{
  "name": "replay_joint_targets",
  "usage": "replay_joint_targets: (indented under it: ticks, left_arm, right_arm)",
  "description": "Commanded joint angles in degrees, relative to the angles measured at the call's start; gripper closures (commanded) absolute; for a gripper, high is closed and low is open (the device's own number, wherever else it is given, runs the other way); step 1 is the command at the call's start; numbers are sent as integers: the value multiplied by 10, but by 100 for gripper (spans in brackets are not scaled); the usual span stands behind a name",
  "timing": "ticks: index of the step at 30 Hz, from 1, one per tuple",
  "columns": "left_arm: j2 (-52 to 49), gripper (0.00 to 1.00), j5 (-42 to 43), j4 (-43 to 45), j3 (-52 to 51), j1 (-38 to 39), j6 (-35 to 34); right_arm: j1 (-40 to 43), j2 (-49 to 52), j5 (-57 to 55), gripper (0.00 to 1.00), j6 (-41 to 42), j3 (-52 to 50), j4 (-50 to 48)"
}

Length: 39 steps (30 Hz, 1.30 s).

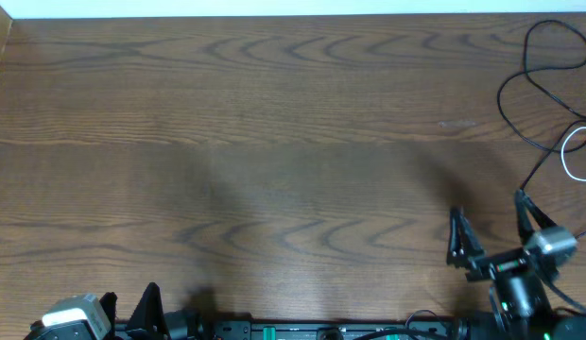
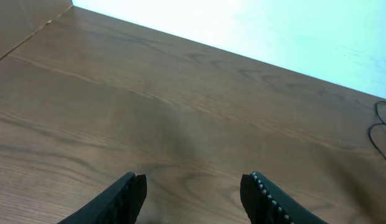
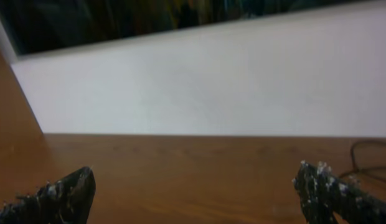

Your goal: Untangle cables

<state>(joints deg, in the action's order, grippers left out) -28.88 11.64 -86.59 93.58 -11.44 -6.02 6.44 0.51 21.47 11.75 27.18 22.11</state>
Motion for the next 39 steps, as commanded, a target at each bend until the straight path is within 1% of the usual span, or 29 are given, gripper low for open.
replay_joint_targets:
  ticks: [1,6,10,15,19,21,25,39]
  left_arm:
    - [2,46,-6,1,5,3,-2]
    - [2,46,-6,1,5,3,-2]
    - [2,46,-6,1,5,3,-2]
    - [2,46,-6,1,5,3,-2]
    - [2,46,-6,1,5,3,-2]
    - [2,46,-6,1,5,3,-2]
    - [2,46,-6,1,5,3,-1]
    - [2,46,-8,-8,5,3,15]
  right_arm:
    - [-5,-2,-2,1,3,-48,-23]
    - [-5,-1,-1,1,-51,-113,-62]
    - [-5,-1,-1,1,-52,-153,-76]
    - [-5,-1,-4,1,-50,-194,-120]
    - [-5,-1,-53,1,-50,-216,-81]
    - [-5,-1,-75,1,-50,-223,-64]
    - [-5,2,-74,1,-34,-223,-74]
    - [-5,8,-74,1,-25,-224,-69]
